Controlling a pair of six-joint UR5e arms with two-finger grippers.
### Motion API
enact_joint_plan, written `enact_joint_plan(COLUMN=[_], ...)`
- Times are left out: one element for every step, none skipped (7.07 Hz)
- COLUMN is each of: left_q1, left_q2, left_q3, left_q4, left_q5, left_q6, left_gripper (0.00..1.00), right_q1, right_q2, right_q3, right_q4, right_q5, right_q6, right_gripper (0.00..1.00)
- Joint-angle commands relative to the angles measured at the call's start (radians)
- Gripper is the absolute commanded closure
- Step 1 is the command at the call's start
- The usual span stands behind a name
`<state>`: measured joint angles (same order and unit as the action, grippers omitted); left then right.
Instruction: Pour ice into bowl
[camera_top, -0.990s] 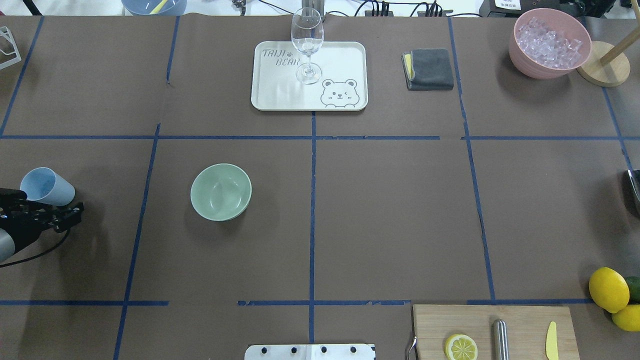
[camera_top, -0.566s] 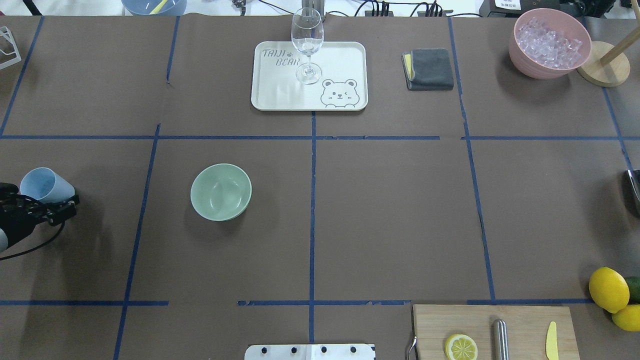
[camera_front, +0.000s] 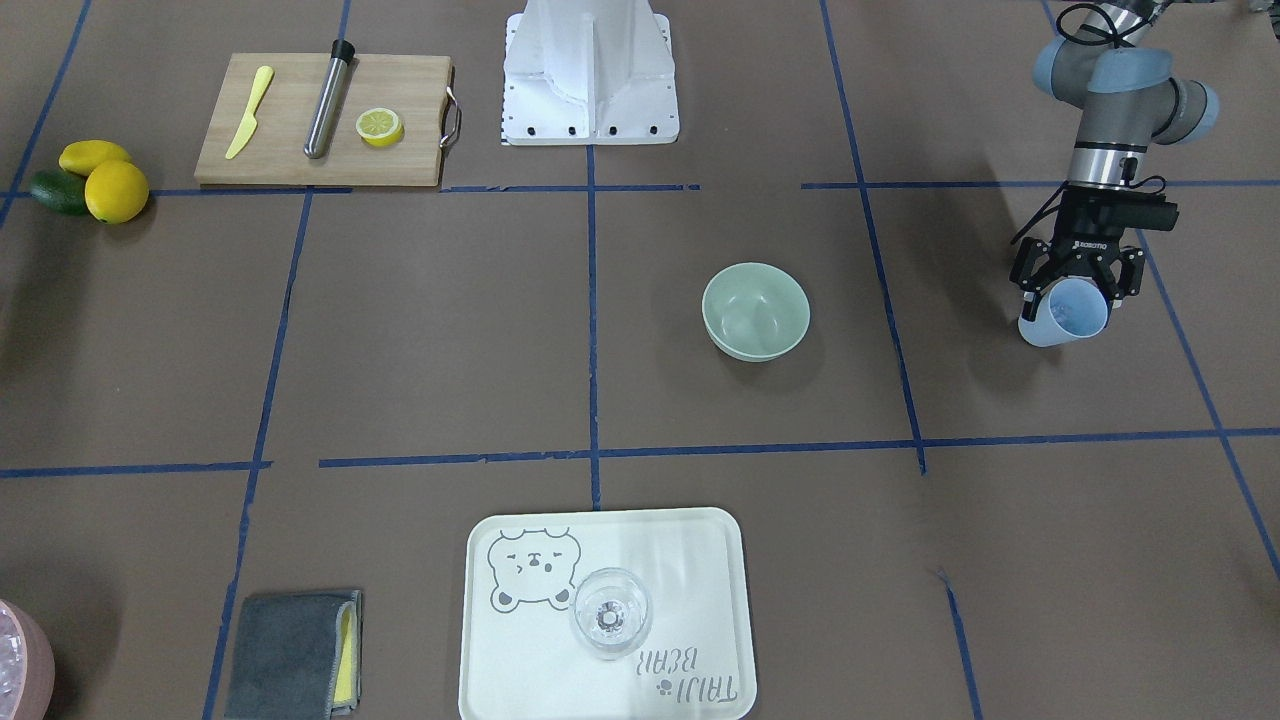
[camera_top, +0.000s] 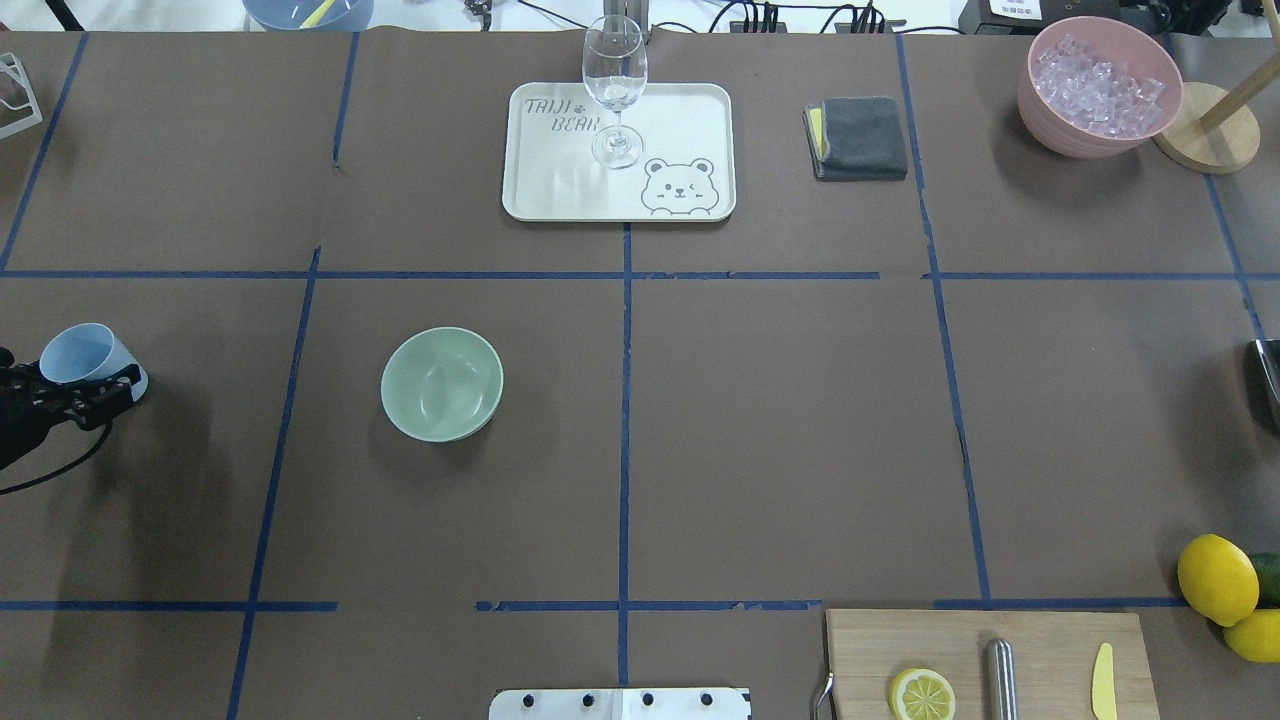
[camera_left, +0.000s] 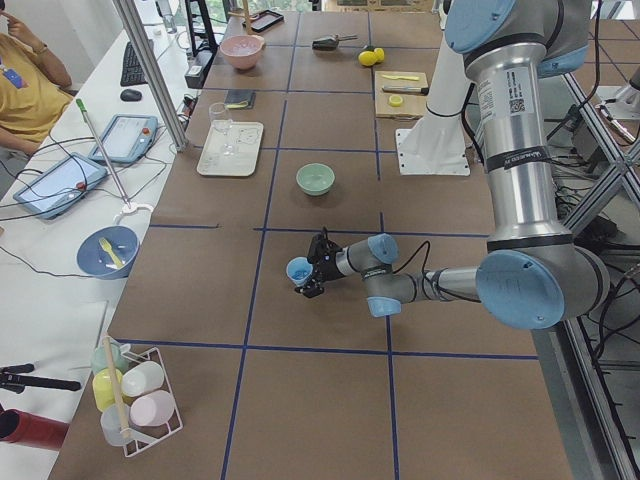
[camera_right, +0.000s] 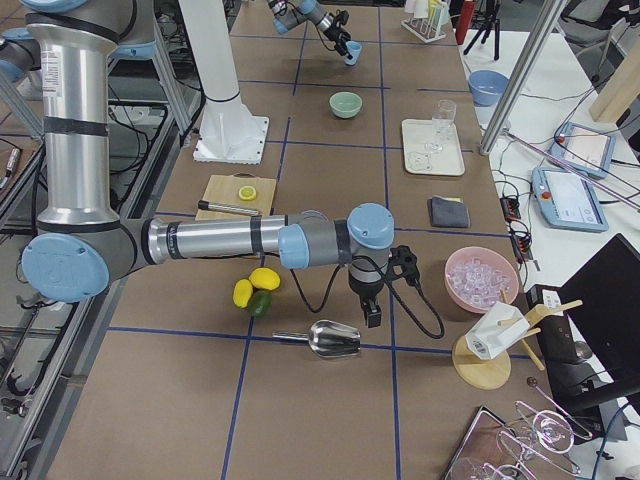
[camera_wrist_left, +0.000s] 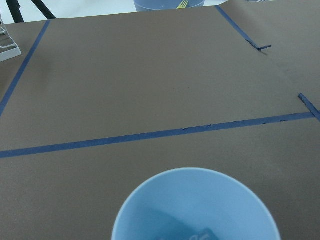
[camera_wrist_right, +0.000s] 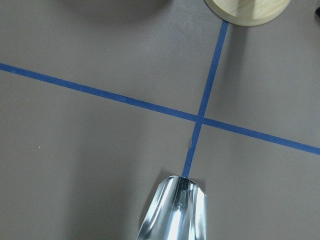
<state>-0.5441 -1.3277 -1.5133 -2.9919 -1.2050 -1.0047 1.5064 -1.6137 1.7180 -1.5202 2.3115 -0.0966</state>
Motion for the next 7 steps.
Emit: enact_joint_plan(left_q1=[0.003, 0.004, 0.004, 0.004, 0.006, 0.006, 0.004], left_q2=[-0.005, -0.007, -0.007, -0.007, -0.007, -0.011, -0.014], left_q3=[0.012, 0.015, 0.018, 0.018, 0.016, 0.015, 0.004], left_q4=[-0.001, -0.001, -0.001, -0.001, -0.001, -0.001, -0.002], left_q5=[-0.001, -0.001, -0.001, -0.001, -0.001, -0.001, -0.001], left_q6=[0.001, 0.003, 0.001, 0.001, 0.001, -0.005, -0.008], left_gripper=[0.01, 0.01, 0.01, 0.01, 0.03, 0.22, 0.81], right_q1=[0.0, 0.0, 0.0, 0.0, 0.0, 0.0, 0.0], right_q2=[0.003, 0.004, 0.006, 0.006, 0.006, 0.006, 0.006], right_q3=[0.0, 0.0, 0.0, 0.0, 0.0, 0.0, 0.0], right_q4=[0.0, 0.0, 0.0, 0.0, 0.0, 0.0, 0.0], right_q5=[-0.001, -0.001, -0.001, -0.003, -0.003, -0.003, -0.003], right_q6=[0.0, 0.0, 0.0, 0.0, 0.0, 0.0, 0.0], right_gripper=[0.0, 0.0, 0.0, 0.0, 0.0, 0.0, 0.0])
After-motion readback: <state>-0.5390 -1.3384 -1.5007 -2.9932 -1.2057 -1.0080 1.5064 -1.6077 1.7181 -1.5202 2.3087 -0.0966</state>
